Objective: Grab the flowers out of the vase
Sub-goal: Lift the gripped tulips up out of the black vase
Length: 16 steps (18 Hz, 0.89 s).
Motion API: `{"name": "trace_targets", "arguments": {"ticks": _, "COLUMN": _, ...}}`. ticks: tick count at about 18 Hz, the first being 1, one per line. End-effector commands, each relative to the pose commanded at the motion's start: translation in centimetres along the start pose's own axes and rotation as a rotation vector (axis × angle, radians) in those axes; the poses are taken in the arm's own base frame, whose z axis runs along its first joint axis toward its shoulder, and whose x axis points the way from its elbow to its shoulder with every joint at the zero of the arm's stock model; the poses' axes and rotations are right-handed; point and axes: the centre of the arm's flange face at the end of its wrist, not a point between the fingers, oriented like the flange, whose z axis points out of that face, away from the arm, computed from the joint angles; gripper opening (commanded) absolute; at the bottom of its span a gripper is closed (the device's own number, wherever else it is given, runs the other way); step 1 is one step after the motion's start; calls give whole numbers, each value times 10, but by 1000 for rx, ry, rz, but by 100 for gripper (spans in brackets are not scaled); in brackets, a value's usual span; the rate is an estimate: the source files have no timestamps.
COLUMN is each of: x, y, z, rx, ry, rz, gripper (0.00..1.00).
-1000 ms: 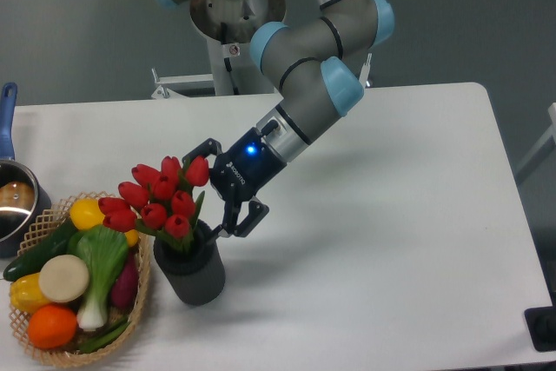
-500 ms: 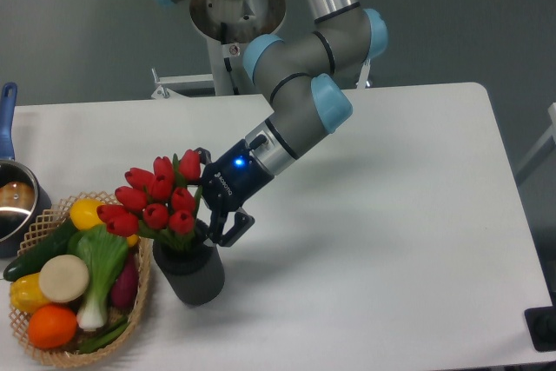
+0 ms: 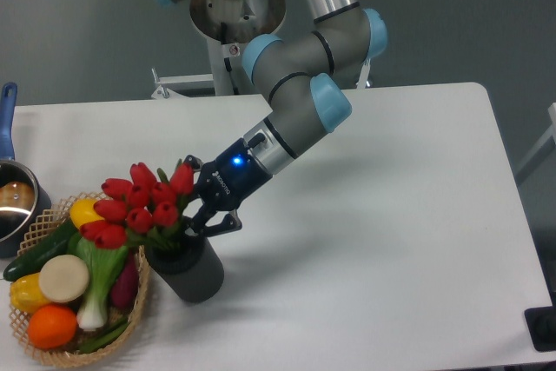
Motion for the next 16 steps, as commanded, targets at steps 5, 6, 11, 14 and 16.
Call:
{"name": "trace_targets", "arguments": {"ticks": 5, "x": -4, "y": -23, "z": -15, "rx": 19, "ry": -25, "rz": -58, "gripper": 0}}
{"name": "trace_targets", "arguments": {"ticks": 6, "x": -4, "y": -26, "z": -18, "rx": 22, "ry": -30, "rz": -76, "gripper": 0}}
{"name": "trace_targets", "arguments": {"ticks": 11, "x": -20, "y": -71, "z": -44, "rx": 76, "ry": -62, "rz": -195, "gripper": 0}}
{"name": "trace_targets", "arguments": {"ticks": 14, "x": -28, "y": -95, "z": -57, "rx": 95, "ry": -80, "rz": -241, "gripper": 0}}
{"name": "trace_targets", "arguments": {"ticks": 16, "x": -32, "y": -101, "z": -66, "rx": 105, "ry": -92, "rz": -281, "gripper": 0}}
